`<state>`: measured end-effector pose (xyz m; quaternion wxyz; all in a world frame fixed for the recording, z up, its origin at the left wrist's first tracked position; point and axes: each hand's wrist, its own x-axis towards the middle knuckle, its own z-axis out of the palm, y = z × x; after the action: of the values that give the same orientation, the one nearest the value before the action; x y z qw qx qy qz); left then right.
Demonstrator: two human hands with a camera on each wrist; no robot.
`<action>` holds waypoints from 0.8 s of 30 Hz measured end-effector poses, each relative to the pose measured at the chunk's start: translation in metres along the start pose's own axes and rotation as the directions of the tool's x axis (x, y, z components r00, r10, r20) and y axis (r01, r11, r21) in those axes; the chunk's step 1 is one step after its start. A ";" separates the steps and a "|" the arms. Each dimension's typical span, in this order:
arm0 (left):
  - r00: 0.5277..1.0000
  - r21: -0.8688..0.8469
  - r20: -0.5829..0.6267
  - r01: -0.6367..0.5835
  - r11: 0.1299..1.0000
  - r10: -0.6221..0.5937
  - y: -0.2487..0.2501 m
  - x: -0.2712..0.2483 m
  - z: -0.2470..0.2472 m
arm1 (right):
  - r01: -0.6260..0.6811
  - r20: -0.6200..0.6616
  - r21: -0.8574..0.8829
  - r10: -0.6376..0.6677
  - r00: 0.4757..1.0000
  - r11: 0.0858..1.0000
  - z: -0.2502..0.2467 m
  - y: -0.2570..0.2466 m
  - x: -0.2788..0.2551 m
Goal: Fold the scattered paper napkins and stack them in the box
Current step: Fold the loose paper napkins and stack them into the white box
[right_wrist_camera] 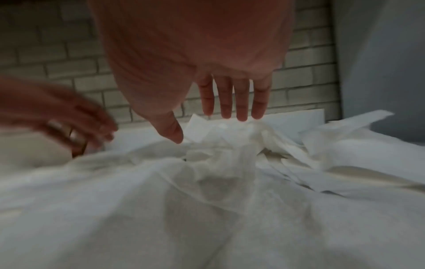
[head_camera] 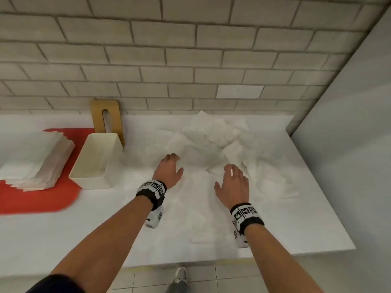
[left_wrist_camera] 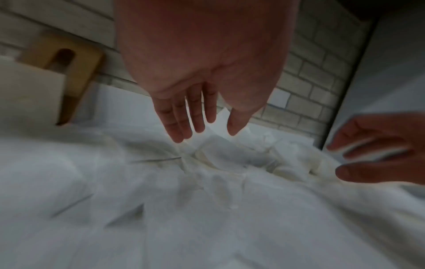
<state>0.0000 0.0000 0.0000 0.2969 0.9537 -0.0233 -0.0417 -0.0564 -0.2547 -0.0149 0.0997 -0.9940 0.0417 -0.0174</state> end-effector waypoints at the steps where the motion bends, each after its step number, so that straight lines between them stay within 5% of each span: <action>1: 0.999 0.050 0.030 -0.046 0.998 0.045 0.006 0.012 0.001 | 0.026 0.037 -0.022 -0.025 0.999 0.999 0.006 -0.002 0.011; 5: 0.959 0.206 0.195 -0.245 0.947 0.206 0.038 0.061 0.004 | 0.071 0.117 -0.117 -0.057 0.991 0.991 0.018 -0.003 0.042; 8: 0.916 0.318 0.343 -0.321 0.892 0.208 0.057 0.089 0.008 | 0.085 0.105 -0.120 -0.073 0.992 0.989 0.019 0.007 0.057; 14: 0.841 0.537 0.537 -0.408 0.739 0.074 0.054 0.132 0.011 | 0.175 -0.024 0.381 -0.179 0.984 0.908 -0.049 0.032 0.070; 17: 0.868 0.465 0.476 -0.384 0.798 0.140 0.055 0.137 -0.004 | 0.235 -0.013 0.551 -0.273 0.962 0.800 -0.113 0.039 0.063; 20: 0.917 0.073 0.258 -0.334 0.940 0.306 0.066 0.122 -0.029 | 0.328 0.057 0.594 -0.445 0.894 0.734 -0.169 0.036 0.052; 22: 0.931 -0.164 0.071 -0.342 0.925 0.357 0.081 0.102 -0.044 | 0.337 0.099 0.635 -0.506 0.857 0.695 -0.194 0.029 0.051; 24: 0.955 -0.328 0.014 -0.276 0.903 0.297 0.096 0.081 -0.056 | 0.337 0.084 0.662 -0.512 0.855 0.670 -0.207 0.020 0.057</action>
<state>0.0842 -0.0533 0.0954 0.4507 0.8766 -0.1656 -0.0312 -0.0096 -0.3195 0.1856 0.4213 -0.8777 -0.2146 0.0785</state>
